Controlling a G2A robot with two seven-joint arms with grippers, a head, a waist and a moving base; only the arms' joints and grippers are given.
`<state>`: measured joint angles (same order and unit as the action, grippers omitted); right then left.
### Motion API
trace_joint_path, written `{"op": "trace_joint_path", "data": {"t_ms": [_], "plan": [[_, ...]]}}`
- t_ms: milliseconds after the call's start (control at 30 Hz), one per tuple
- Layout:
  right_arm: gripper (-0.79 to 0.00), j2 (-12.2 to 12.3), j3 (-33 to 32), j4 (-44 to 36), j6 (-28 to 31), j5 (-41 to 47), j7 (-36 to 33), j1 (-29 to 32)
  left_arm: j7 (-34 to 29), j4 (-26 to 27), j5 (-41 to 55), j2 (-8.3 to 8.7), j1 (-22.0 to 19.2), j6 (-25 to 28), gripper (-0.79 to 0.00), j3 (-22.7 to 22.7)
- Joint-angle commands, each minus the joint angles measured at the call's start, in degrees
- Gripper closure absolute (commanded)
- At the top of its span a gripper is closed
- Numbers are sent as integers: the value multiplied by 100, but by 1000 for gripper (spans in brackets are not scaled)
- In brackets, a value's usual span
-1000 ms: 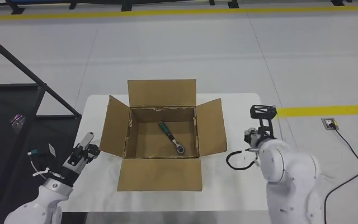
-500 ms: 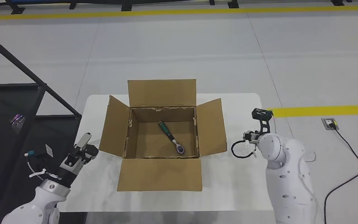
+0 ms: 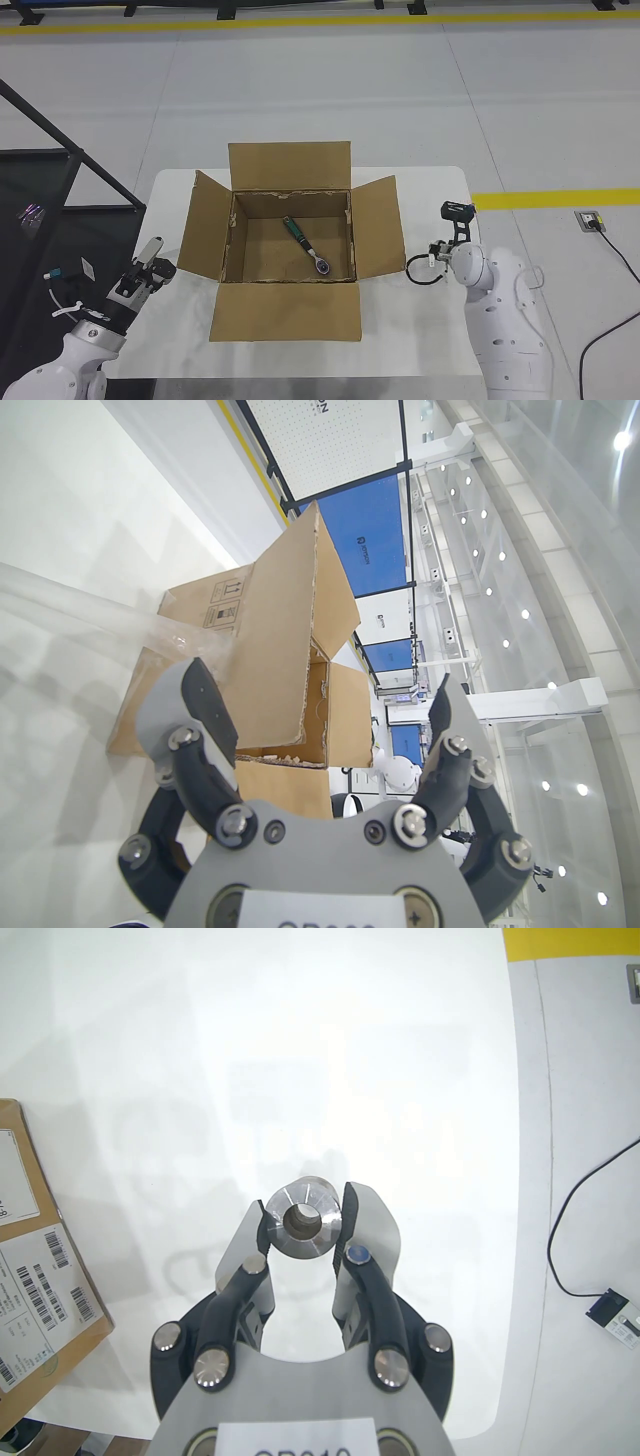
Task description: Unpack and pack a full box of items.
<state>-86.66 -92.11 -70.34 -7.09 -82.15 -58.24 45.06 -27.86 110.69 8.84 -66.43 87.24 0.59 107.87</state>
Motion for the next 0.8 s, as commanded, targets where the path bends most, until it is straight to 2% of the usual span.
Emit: {"op": "trace_joint_path", "data": {"t_ms": [0, 233, 267, 333, 367, 400, 433, 467, 500, 667, 767], "plan": [[0, 10, 2, 87, 2, 29, 41, -27, 0, 0, 0, 0, 0, 0, -785, 0], [0, 41, 42, 305, 18, 155, 115, -80, 0, 0, 0, 0, 0, 0, -785, 0], [-34, 46, 46, 325, 19, 175, 123, -85, 0, 0, 0, 0, 0, 0, -785, 0], [-215, 55, 56, 362, 14, 210, 133, -91, 0, 0, 0, 0, 0, 0, -785, 0], [-332, 59, 60, 377, 13, 227, 138, -92, 0, 0, 0, 0, 0, 0, -785, 0], [-391, 64, 63, 385, 16, 244, 148, -88, 0, 0, 0, 0, 0, 0, -785, 0], [-600, 70, 63, 387, 17, 261, 159, -81, 0, 0, 0, 0, 0, 0, -785, 0], [-717, 75, 60, 382, 17, 284, 168, -69, 0, 0, 0, 0, 0, 0, -785, 0], [-773, 82, 55, 368, 13, 299, 174, -55, 0, 0, 0, 0, 0, 0, -785, 0], [-785, 113, 18, -155, -65, 361, 226, 145, 0, 0, 0, 0, 0, 0, -785, 0], [-785, 129, 97, -1387, -99, 211, 159, 508, 0, 0, 0, 0, 0, 0, -785, 0]]}}
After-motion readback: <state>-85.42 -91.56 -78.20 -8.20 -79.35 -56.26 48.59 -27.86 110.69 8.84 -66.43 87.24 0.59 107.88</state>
